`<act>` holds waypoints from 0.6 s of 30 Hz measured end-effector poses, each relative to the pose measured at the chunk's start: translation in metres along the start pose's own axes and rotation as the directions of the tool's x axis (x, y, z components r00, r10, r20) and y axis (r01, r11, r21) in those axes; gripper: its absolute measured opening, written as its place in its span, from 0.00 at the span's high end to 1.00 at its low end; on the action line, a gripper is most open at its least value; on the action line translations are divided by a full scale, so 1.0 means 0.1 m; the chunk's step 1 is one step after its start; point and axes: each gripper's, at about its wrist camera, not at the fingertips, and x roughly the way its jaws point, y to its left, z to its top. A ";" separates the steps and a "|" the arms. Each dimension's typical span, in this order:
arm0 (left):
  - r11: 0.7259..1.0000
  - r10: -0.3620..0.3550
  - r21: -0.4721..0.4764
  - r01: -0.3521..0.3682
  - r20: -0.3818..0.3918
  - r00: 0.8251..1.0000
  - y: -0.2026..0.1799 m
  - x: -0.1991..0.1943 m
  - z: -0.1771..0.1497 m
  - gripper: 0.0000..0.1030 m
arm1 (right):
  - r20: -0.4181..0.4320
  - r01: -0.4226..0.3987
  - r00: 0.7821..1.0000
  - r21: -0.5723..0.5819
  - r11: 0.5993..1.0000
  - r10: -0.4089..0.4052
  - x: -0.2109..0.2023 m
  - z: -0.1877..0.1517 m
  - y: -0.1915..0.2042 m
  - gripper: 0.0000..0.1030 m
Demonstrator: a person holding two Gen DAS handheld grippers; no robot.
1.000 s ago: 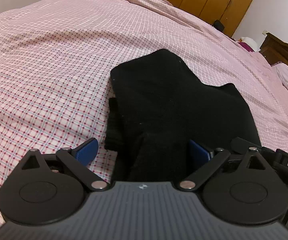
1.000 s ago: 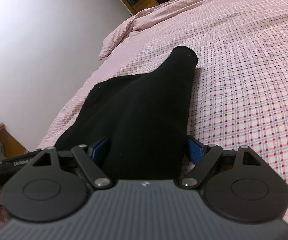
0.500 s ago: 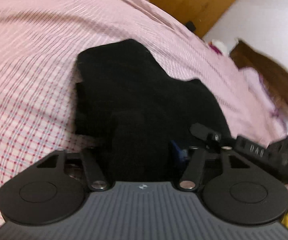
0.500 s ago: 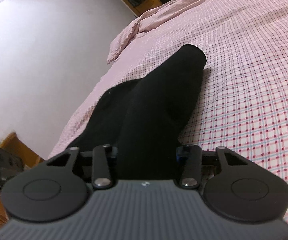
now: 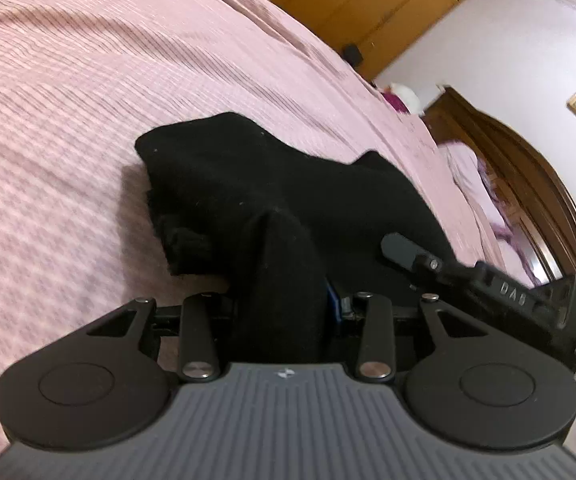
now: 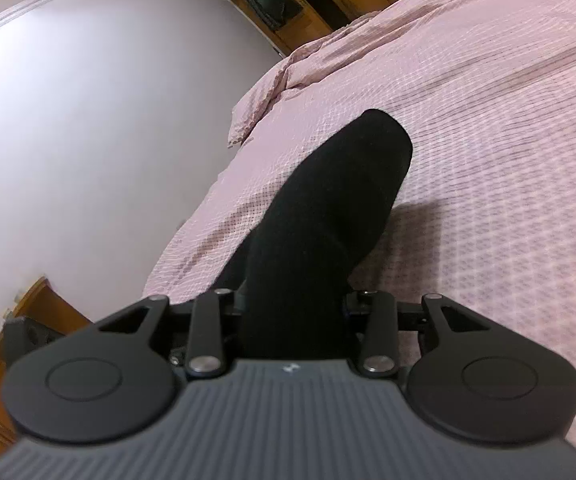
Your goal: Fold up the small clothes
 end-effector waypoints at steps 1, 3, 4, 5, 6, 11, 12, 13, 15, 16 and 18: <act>1.000 -0.006 0.012 0.007 -0.012 1.000 -0.08 -0.01 -0.06 0.58 | 0.002 0.008 1.000 0.003 1.000 -0.008 -0.11 -0.01 0.00 0.62; 0.999 -0.019 0.033 0.020 -0.036 0.999 -0.22 -0.03 -0.17 0.58 | 0.006 0.028 1.000 0.004 1.000 -0.028 -0.30 -0.05 0.01 0.62; 0.999 -0.026 0.046 0.028 -0.049 0.998 -0.30 -0.04 -0.24 0.58 | 0.011 0.040 0.999 0.004 0.999 -0.040 -0.40 -0.08 0.01 0.62; 0.998 -0.028 0.055 0.032 -0.061 0.998 -0.36 -0.04 -0.29 0.58 | 0.017 0.055 0.998 0.007 0.998 -0.055 -0.51 -0.11 0.00 0.62; 0.997 -0.027 0.065 0.032 -0.075 0.997 -0.42 -0.04 -0.35 0.58 | 0.020 0.071 0.997 0.014 0.997 -0.071 -0.60 -0.15 -0.02 0.62; 0.983 0.084 0.170 -0.063 -0.115 0.990 -0.65 0.04 -0.64 0.56 | -0.027 0.240 0.970 0.022 0.970 -0.240 -0.78 -0.38 -0.22 0.59; 0.976 0.123 0.194 -0.099 -0.111 0.986 -0.67 0.05 -0.69 0.54 | -0.042 0.275 0.961 -0.002 0.962 -0.274 -0.73 -0.43 -0.26 0.55; 0.967 0.159 0.216 -0.134 -0.105 0.982 -0.70 0.06 -0.74 0.49 | -0.049 0.295 0.954 -0.019 0.955 -0.295 -0.69 -0.49 -0.32 0.53; 0.957 0.193 0.237 -0.169 -0.082 0.978 -0.75 -0.02 -0.81 0.45 | -0.033 0.284 0.958 -0.026 0.959 -0.284 -0.68 -0.55 -0.38 0.50; 0.952 0.207 0.245 -0.184 -0.069 0.976 -0.79 -0.05 -0.82 0.44 | -0.026 0.281 0.959 -0.024 0.959 -0.282 -0.69 -0.55 -0.38 0.49; 0.937 0.233 0.273 -0.216 -0.031 0.972 -0.87 -0.15 -0.82 0.43 | -0.018 0.298 0.954 -0.031 0.954 -0.299 -0.76 -0.56 -0.32 0.48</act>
